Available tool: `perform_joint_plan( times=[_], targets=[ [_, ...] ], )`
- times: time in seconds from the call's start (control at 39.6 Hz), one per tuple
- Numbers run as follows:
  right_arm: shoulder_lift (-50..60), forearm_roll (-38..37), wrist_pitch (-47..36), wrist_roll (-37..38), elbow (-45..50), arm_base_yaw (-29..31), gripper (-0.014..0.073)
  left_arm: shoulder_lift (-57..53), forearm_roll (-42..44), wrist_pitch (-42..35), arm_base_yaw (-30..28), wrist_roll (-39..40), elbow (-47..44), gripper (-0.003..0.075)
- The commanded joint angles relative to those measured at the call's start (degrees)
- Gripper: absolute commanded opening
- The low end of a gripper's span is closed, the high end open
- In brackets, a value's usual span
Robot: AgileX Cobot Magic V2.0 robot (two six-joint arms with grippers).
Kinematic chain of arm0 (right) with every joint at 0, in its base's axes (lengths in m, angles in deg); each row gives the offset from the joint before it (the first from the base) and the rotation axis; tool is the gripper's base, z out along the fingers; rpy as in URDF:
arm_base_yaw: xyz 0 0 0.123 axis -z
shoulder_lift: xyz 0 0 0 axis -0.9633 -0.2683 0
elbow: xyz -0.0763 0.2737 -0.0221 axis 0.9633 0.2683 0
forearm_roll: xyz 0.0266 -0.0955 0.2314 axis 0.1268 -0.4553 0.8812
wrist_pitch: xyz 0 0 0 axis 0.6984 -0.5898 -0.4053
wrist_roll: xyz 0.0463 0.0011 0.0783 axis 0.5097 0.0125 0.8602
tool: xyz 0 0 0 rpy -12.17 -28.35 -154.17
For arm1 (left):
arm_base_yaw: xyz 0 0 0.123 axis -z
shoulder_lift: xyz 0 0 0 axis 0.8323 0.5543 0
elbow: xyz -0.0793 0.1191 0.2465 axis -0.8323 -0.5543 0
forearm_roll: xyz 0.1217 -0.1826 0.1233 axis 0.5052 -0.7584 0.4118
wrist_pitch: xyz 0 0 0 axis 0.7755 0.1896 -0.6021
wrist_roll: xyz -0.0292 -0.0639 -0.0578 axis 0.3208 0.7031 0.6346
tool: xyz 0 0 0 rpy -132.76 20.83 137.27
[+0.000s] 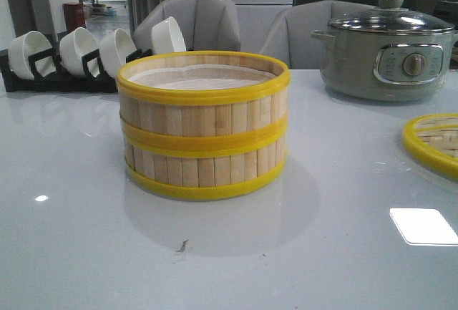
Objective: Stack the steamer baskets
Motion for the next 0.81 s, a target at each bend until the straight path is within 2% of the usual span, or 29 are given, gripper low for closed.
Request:
perform_joint_plan(
  times=[0.0, 0.33, 0.78],
  targets=[
    [-3.1, -3.2, -4.4, -0.8, -4.5, 1.5, 0.0259, -0.4, -0.1, -4.3, 0.5, 0.4, 1.7, 0.0095],
    [-18.8, -3.2, 1.8, -0.8, -17.9, 8.1, 0.0262, -0.4, -0.1, -4.3, 0.5, 0.4, 1.7, 0.0095],
    [-36.0, -3.2, 2.9, -0.8, -28.3, 8.9, 0.0263, -0.4, -0.1, -4.3, 0.5, 0.4, 1.7, 0.0095]
  ],
)
